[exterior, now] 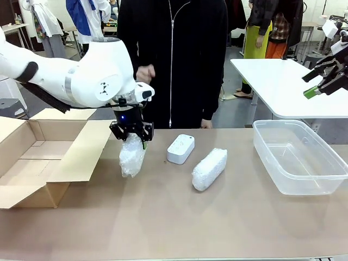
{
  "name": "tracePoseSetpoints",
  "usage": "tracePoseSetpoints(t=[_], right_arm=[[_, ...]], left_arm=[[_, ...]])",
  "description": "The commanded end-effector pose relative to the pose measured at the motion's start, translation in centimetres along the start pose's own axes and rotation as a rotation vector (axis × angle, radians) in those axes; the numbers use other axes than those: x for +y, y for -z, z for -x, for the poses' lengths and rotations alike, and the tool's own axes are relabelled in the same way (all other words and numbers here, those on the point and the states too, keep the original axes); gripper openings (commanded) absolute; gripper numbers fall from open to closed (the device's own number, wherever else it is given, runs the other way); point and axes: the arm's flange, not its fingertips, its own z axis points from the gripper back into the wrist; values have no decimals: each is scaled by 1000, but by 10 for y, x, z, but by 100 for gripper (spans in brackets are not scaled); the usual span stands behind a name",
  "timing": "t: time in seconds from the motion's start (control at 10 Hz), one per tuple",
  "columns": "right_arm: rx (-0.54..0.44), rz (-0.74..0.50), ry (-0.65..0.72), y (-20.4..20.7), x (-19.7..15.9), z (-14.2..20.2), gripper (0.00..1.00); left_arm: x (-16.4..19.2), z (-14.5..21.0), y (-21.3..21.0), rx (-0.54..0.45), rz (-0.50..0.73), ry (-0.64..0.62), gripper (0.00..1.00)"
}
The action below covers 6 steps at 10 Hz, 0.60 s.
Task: Separate and place wrapped and unwrapped clocks.
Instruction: Pick up the Digital clock indicated by the person.
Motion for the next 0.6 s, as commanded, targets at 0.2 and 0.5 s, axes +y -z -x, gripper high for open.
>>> tracePoseSetpoints(t=[0.2, 0.5], right_arm=[[-15, -5, -1, 1, 0, 0, 100], [-15, -5, -1, 1, 0, 0, 100]], left_arm=[[12, 10, -53, -45, 12, 27, 13], [10, 19, -82, -66, -1, 65, 13]])
